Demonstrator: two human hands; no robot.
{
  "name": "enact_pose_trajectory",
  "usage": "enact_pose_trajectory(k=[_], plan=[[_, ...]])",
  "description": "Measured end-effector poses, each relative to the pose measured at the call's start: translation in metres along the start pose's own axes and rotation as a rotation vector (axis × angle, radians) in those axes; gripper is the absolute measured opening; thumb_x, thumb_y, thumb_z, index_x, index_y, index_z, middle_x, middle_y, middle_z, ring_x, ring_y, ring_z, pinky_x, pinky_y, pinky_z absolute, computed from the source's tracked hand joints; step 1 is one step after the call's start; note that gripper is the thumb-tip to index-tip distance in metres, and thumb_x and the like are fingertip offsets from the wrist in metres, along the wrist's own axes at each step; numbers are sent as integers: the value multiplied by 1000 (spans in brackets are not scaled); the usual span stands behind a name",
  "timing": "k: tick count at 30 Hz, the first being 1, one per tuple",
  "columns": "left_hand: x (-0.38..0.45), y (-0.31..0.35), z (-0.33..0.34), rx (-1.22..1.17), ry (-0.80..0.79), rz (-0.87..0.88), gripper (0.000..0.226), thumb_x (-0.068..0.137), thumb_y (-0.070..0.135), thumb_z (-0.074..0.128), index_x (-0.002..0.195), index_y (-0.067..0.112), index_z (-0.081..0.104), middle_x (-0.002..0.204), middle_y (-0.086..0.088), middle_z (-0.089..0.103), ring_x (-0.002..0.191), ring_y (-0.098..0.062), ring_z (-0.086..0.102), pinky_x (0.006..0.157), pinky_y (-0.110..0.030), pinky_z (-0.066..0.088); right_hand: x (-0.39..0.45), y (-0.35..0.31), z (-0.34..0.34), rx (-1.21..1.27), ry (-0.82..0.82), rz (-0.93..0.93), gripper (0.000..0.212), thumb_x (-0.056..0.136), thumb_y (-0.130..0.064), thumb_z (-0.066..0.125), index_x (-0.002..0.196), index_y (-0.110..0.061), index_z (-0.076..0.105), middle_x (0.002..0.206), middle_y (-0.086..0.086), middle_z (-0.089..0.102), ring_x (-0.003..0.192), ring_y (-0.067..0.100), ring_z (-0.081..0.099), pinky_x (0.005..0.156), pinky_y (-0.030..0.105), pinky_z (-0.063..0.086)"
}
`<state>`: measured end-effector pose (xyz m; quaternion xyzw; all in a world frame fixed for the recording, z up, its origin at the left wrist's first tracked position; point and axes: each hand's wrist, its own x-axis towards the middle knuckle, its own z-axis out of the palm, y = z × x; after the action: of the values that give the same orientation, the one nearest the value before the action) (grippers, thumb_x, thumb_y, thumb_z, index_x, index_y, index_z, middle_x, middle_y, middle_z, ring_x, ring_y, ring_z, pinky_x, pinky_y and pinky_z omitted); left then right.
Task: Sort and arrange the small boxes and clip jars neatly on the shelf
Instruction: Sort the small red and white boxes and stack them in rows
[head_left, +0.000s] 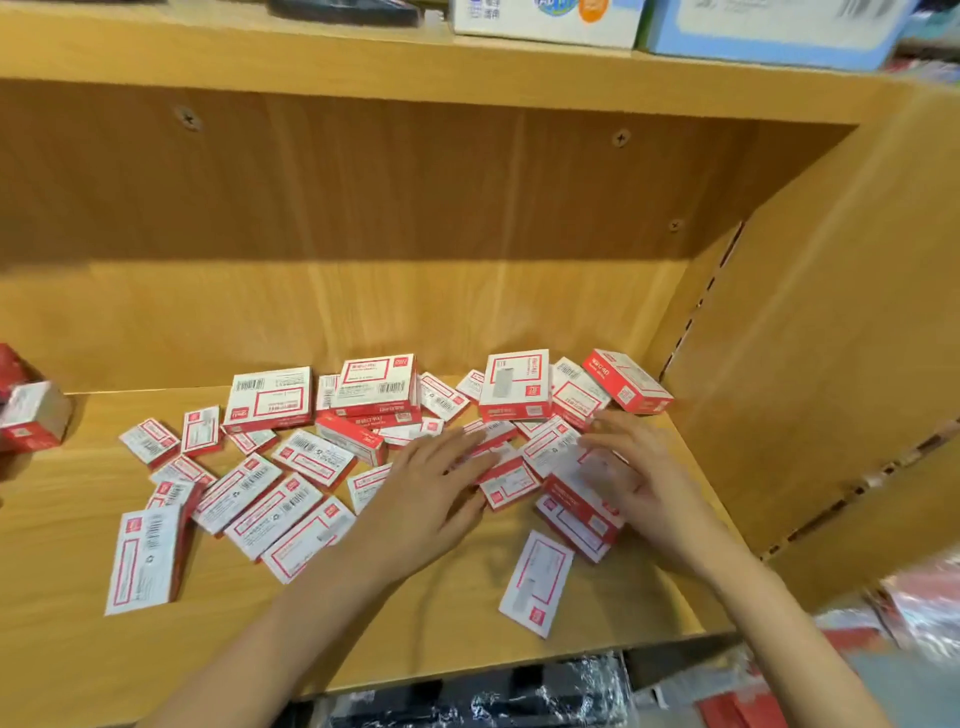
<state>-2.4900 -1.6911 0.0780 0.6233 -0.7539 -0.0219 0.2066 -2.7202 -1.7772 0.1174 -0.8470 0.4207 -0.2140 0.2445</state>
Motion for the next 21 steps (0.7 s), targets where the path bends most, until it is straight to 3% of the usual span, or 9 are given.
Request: enact_pose_trajectory(k=[3,6,9,12,14,16,18,21], plan=[[4,2,-5,-49,62,-66,48,89,42,35,126,18,53,132,-6,51,121,-26,47,98,-50,40,37,10,-18,-81,98,109,62,79,-47,60,131,-17,45,143,3,35,132,21,30,110,39,24],[18,7,-13,-37,93,-60,48,89,39,34,131,18,47,137,-6,44,123,-24,42,100,-42,35,70,20,-28,-239,-88,224,77,77,-39,70,139,-17,30,139,9,38,127,26,36,105,40,32],[40,12,-20,-34,88,-16,51,88,36,34,133,16,44,139,-9,42,125,-27,41,101,-41,34,85,24,-38,-362,-139,210,65,76,-26,72,132,-16,39,118,10,56,108,25,52,87,36,42],[64,14,-21,-25,75,0,48,89,28,47,135,17,41,142,-9,39,129,-25,35,105,-40,29,86,20,-46,-468,83,185,35,83,-22,60,112,-8,48,98,15,62,92,36,59,71,38,45],[77,13,-20,-21,79,33,50,87,21,54,135,16,42,141,-11,39,130,-27,34,105,-40,27,81,14,-53,-483,262,185,26,88,-20,54,108,-5,47,95,19,63,87,40,60,67,40,48],[91,13,-19,3,89,97,51,85,21,58,134,16,44,141,-12,40,130,-30,34,105,-42,26,69,8,-59,-481,326,195,25,89,-19,54,108,-6,43,95,21,64,83,40,62,66,45,53],[105,18,-19,30,-10,80,53,88,30,56,137,23,38,146,-5,32,136,-26,22,110,-42,18,52,2,-62,-509,327,192,24,90,-19,53,108,-8,41,94,20,64,82,41,62,61,40,50],[127,30,-15,176,-265,-31,59,86,45,55,138,29,33,152,0,15,138,-28,9,112,-44,11,31,-5,-59,-607,247,236,22,94,-25,44,108,-8,43,96,14,63,85,35,61,57,31,35]])
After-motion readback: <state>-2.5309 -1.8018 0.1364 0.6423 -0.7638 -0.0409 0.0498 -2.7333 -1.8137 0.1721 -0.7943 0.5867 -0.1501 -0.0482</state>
